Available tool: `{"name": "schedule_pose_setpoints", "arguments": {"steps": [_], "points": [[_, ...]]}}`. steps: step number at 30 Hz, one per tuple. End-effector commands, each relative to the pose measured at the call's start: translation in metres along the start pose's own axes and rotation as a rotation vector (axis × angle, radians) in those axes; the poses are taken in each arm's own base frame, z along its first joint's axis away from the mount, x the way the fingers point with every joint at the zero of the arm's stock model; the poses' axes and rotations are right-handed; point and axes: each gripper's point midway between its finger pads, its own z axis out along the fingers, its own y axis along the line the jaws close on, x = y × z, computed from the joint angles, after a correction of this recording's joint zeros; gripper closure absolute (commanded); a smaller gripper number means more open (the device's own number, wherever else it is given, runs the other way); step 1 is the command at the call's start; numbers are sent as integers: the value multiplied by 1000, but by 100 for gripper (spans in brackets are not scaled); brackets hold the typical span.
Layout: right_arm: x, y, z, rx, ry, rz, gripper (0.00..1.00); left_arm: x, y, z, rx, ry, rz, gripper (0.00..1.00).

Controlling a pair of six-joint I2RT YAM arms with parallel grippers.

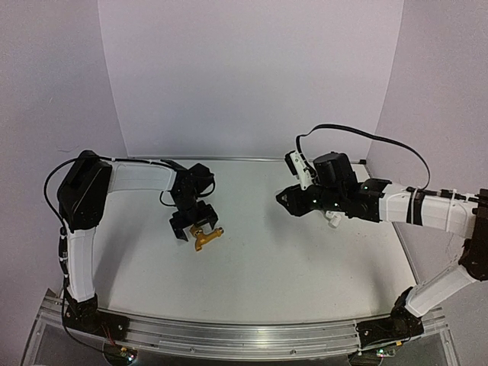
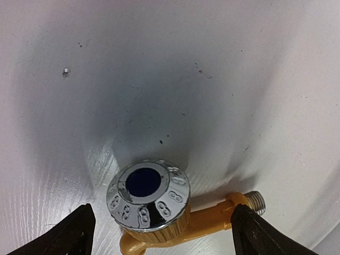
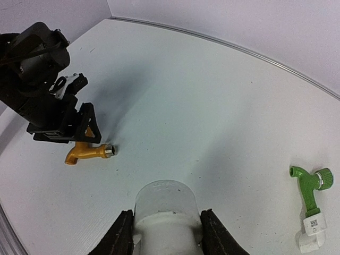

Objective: Install the water faucets
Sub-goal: Place the water faucet at the center of the board, then pick up the water faucet from the center of the board.

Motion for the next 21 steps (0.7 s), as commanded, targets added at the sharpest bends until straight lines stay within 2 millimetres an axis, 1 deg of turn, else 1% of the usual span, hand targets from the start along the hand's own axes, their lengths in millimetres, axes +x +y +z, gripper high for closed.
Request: {"name": "schedule_pose_setpoints", "arguments": {"steps": [1, 3, 4, 5, 7, 9, 11, 13, 15, 17, 18, 19, 21], "points": [[-18, -3, -9, 19, -79, -11, 100, -2, -11, -12, 114, 130, 26, 13], [-17, -3, -9, 21, -77, -8, 100, -11, 1, -14, 124, 160, -12, 22], [-17, -3, -9, 23, -77, -5, 100, -15, 6, -14, 130, 173, -30, 23], [-16, -4, -9, 24, -76, -4, 100, -15, 7, -13, 142, 203, -42, 23], [-16, -4, -8, 24, -77, -2, 100, -12, 4, -11, 170, 263, -47, 23], [-16, -4, -7, 24, -79, -1, 100, -6, 2, -7, 177, 306, -56, 20], [-16, -4, -6, 24, -75, -2, 100, -6, 7, -5, 158, 299, -71, 18], [-16, -4, -5, 23, -75, -2, 100, -16, 15, -15, 127, 219, -68, 16], [-15, -4, -4, 23, -74, -1, 100, -32, 21, -28, 107, 81, -47, 13], [-13, -4, -3, 23, -70, -2, 100, -43, 11, -48, 148, -71, 58, 11], [-12, -4, -2, 24, -69, -2, 100, -45, 7, -58, 153, -142, 124, 9], [-12, -4, -2, 24, -69, -3, 100, -40, 0, -66, 149, -199, 193, 9], [-11, -4, -1, 26, -68, -8, 100, -30, -10, -72, 123, -294, 344, 8]]}}
